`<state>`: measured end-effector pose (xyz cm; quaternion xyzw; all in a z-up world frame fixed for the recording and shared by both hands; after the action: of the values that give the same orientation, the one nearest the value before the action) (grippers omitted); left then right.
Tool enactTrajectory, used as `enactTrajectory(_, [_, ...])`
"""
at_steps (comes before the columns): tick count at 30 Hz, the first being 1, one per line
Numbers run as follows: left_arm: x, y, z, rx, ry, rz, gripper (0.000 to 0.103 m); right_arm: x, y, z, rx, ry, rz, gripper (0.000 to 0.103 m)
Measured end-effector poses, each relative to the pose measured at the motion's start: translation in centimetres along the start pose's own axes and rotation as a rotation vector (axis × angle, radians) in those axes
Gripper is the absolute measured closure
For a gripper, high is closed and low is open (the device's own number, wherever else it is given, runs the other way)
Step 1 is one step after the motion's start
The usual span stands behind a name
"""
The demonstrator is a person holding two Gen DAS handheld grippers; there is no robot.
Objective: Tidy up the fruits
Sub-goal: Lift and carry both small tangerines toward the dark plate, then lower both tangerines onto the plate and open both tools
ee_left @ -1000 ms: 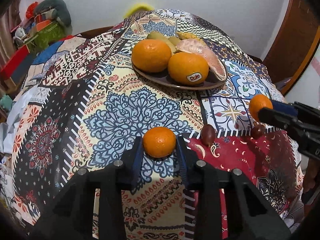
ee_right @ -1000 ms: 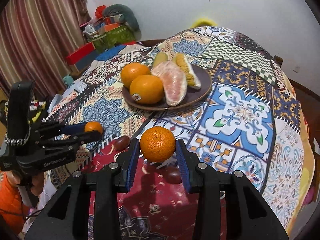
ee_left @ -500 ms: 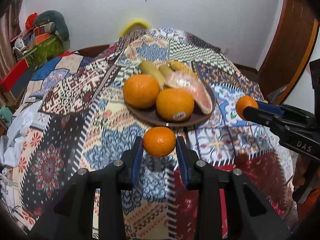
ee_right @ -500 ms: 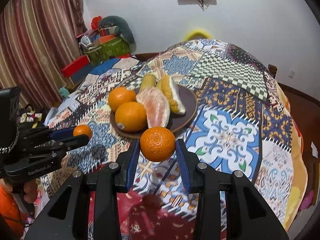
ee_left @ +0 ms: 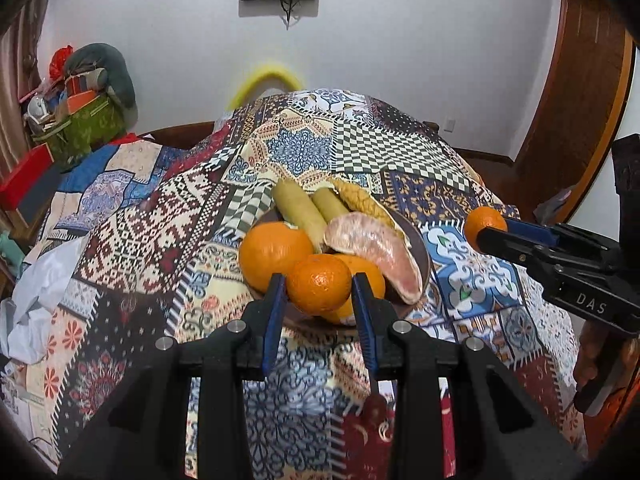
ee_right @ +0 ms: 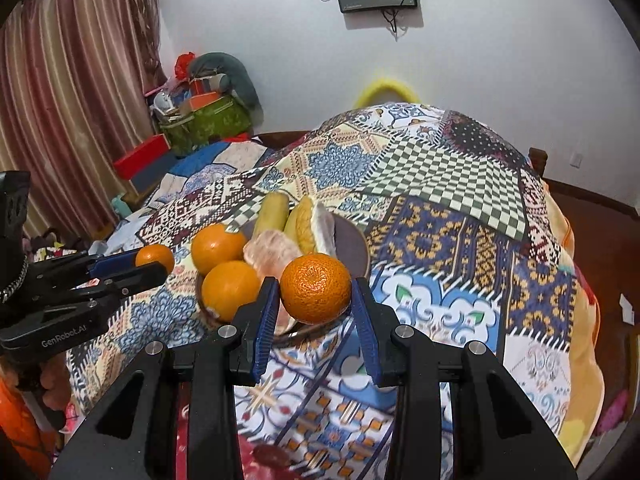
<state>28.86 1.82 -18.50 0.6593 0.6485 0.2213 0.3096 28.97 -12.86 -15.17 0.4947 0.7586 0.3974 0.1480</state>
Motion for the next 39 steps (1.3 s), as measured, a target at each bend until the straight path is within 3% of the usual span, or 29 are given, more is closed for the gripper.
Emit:
enactTrajectory(21, [-0.6, 2.2, 5.9, 0.038, 0.0, 0.006, 0.07, -1.0, -0.8, 5.7, 0.094, 0.015, -0.007, 0.069])
enactTrajectory(34, [-1.0, 2.2, 7.0, 0.057, 0.052, 0.042, 0.07, -0.9, -1.1, 6.3, 0.113, 0.023, 0.0, 0.068])
enactTrajectory(39, [-1.2, 2.2, 6.6, 0.058, 0.05, 0.051, 0.063, -1.0, -1.0, 6.3, 0.12, 0.011, 0.003, 0.063])
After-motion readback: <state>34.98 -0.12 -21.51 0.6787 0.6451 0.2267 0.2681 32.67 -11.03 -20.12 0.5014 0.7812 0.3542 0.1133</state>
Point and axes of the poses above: each gripper's, at about its wrist camera, not at the fingertips, and z roughly the way its jaws point, x to its left, y to its top, the point moved 4 cm from there along z, roughly the way its jaws point, and after that the axes turned 3 degrees about -z, right-handed, at the moved point
